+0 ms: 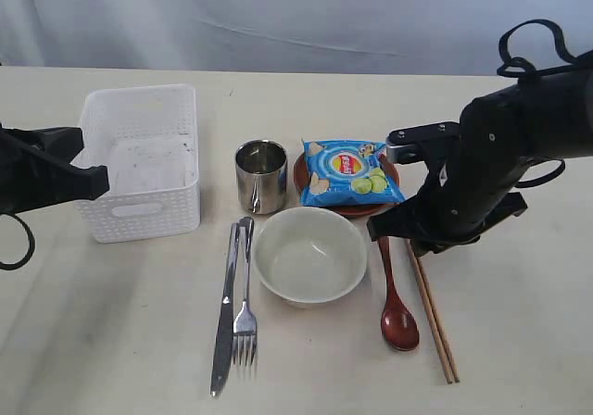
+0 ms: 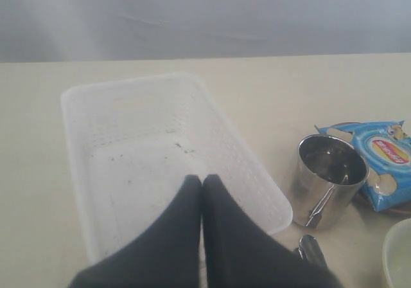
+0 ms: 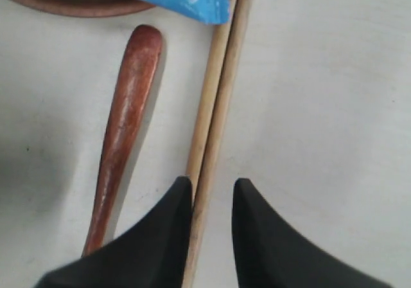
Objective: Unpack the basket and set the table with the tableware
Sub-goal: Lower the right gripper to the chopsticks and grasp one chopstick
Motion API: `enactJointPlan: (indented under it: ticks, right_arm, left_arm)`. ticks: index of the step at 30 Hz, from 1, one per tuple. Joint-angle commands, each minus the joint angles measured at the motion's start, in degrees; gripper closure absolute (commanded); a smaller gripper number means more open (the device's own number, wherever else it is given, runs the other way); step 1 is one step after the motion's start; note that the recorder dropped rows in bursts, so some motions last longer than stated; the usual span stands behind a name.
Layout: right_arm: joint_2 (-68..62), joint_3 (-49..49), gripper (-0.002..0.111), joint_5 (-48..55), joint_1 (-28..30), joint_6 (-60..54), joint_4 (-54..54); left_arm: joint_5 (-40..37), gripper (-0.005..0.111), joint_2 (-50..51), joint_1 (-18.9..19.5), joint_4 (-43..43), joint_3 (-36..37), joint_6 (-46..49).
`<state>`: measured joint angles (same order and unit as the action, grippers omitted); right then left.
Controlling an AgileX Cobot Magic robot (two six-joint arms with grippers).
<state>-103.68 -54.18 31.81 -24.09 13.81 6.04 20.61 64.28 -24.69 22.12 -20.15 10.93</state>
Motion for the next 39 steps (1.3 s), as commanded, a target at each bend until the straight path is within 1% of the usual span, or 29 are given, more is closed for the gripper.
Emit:
enactJointPlan:
  ticks: [1,39]
  right_arm:
    - [-0.04,-0.31,0.086,-0.13,-0.03,3.16,3.36]
    - [-4.02,-0.31,0.086,-1.98,-0.03,3.39,2.73]
  left_arm:
    - [0.19,0.107,-0.29,0.15,0.67,0.32,-0.42]
    - [0.19,0.107,-0.29,0.15,0.67,0.32,-0.42]
